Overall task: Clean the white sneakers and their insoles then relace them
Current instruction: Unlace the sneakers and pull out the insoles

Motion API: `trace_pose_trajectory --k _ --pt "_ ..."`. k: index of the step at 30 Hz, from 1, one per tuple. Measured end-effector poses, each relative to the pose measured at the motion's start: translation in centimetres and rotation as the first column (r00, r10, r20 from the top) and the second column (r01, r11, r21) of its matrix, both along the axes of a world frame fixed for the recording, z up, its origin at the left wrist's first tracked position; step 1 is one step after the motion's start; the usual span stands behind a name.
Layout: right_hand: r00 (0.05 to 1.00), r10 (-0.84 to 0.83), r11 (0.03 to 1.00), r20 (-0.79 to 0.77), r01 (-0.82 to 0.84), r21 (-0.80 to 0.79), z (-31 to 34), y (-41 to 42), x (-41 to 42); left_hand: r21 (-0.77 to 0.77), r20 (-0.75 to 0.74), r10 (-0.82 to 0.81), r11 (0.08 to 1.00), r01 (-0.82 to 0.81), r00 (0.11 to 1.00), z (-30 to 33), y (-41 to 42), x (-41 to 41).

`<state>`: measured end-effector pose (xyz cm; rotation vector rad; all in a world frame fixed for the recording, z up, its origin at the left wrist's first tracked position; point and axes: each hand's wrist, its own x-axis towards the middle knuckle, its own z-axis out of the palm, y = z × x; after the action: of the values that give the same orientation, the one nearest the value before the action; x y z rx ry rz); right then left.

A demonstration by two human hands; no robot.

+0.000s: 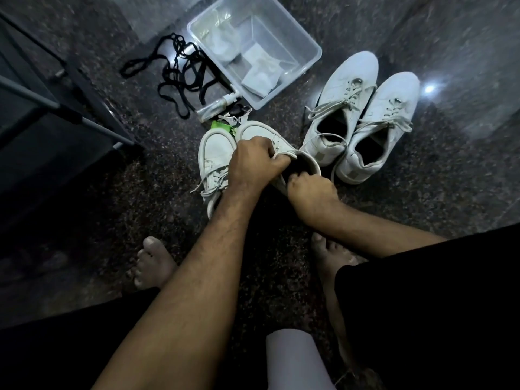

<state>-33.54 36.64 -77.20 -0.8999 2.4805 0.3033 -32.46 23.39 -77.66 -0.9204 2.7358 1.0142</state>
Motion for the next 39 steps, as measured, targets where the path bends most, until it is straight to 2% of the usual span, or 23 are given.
trace_pose_trajectory --k 4,7,10,15,18,21,23,29,34,39 --pt "0.993 -0.056 0.997 0.108 0.062 -0.055 0.2 0.1 -1.7 0.013 0.038 -0.022 1.000 0.022 0.999 0.2 -0.6 0.3" --pt "0.973 -0.157 0.978 0.169 0.177 -0.108 0.3 0.9 -2.2 -0.005 0.040 -0.005 1.000 0.005 0.999 0.2 -0.5 0.6" --pt "0.945 -0.245 0.943 0.214 0.284 -0.174 0.0 1.1 -3.0 -0.016 0.033 0.029 0.999 -0.029 0.999 0.2 -0.2 0.7" --pt "0.915 -0.313 0.911 0.256 0.365 -0.190 -0.5 0.5 -3.5 -0.018 0.029 0.034 0.999 -0.033 0.999 0.1 0.0 0.8" --pt "0.953 -0.239 0.949 0.187 0.270 -0.164 -0.3 0.5 -2.3 -0.015 0.030 0.037 0.999 -0.036 0.999 0.3 0.1 0.9" --pt "0.998 -0.019 0.992 -0.056 0.012 -0.127 0.7 0.8 -1.5 -0.003 0.008 0.055 0.998 -0.055 0.998 0.3 0.1 0.9" --pt "0.988 0.076 0.993 -0.132 -0.087 -0.078 1.1 0.8 -1.5 0.000 0.007 0.057 0.998 -0.057 0.998 0.2 0.1 0.9" --pt "0.992 0.095 0.994 -0.089 -0.099 -0.046 1.0 -1.2 -2.4 0.000 0.012 0.062 0.998 -0.062 0.998 0.0 0.2 0.9" --pt "0.994 0.028 0.995 -0.107 -0.038 -0.094 0.8 -1.1 -3.2 -0.009 0.000 0.063 0.998 -0.063 0.998 -0.1 0.3 1.0" --pt "0.992 -0.050 0.997 -0.117 0.042 -0.070 0.1 -1.7 -3.2 -0.003 -0.007 0.067 0.998 -0.067 0.998 -0.2 0.3 0.9"
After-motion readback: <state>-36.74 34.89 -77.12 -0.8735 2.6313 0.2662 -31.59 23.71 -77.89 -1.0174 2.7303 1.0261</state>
